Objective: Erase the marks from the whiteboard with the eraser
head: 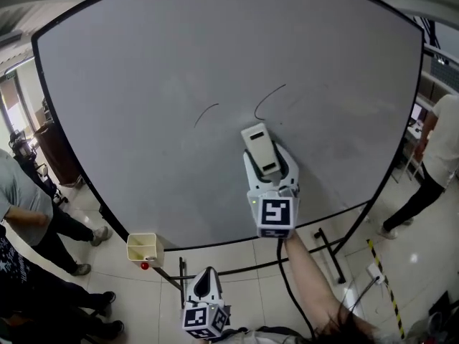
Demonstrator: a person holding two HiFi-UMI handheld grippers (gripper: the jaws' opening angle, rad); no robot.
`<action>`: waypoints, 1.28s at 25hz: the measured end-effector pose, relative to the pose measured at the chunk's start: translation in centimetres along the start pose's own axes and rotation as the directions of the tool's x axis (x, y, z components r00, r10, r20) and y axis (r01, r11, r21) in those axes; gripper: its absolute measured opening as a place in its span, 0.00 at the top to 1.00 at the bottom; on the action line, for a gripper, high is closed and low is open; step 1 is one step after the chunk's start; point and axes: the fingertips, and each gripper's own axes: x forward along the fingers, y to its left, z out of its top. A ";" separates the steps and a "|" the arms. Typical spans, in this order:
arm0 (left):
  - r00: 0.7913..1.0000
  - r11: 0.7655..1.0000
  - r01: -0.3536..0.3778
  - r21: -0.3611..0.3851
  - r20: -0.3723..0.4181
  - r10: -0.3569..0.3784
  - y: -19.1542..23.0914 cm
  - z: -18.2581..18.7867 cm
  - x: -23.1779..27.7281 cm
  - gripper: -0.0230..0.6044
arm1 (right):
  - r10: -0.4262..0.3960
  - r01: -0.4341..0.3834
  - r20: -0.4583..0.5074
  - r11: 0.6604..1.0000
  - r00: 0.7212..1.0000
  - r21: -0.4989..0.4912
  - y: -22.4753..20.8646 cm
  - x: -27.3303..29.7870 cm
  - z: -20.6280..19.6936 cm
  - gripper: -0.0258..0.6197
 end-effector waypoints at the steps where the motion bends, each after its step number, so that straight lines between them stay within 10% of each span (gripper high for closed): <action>1: 1.000 1.000 -0.001 -0.002 -0.006 0.001 -0.1 -0.2 0.0 0.99 | -0.060 0.059 0.016 0.997 0.998 0.047 -3.8 -0.4 0.2 0.53; 5: 1.000 1.000 -0.009 -0.004 -0.024 0.009 -0.2 -0.9 0.3 0.99 | -0.289 0.287 -0.024 0.932 0.957 0.223 -17.7 -1.7 -0.3 0.53; 10: 0.999 0.999 -0.033 -0.003 -0.017 0.033 -0.2 -0.7 -0.1 0.99 | -0.343 0.351 -0.072 0.921 0.936 0.171 -19.7 -1.5 -2.3 0.53; 15: 0.998 0.998 -0.063 -0.007 -0.010 0.062 -0.1 -0.5 -0.3 0.99 | -0.247 0.249 -0.029 0.958 0.969 0.142 -11.7 -0.2 -2.4 0.53; 18: 0.997 0.997 -0.081 -0.010 -0.008 0.081 0.1 -0.6 -0.5 0.99 | -0.037 0.040 -0.032 0.996 0.999 0.085 -1.6 0.8 -2.4 0.53; 24: 0.992 0.992 -0.127 -0.014 0.011 0.127 1.0 0.1 -1.0 0.99 | 0.219 -0.222 -0.081 0.975 0.972 -0.029 11.2 1.1 -4.7 0.53; 32: 0.993 0.993 -0.114 -0.022 -0.019 0.113 0.7 -0.7 -0.8 0.99 | -0.107 0.103 0.026 0.988 0.994 0.119 -11.0 0.4 1.9 0.53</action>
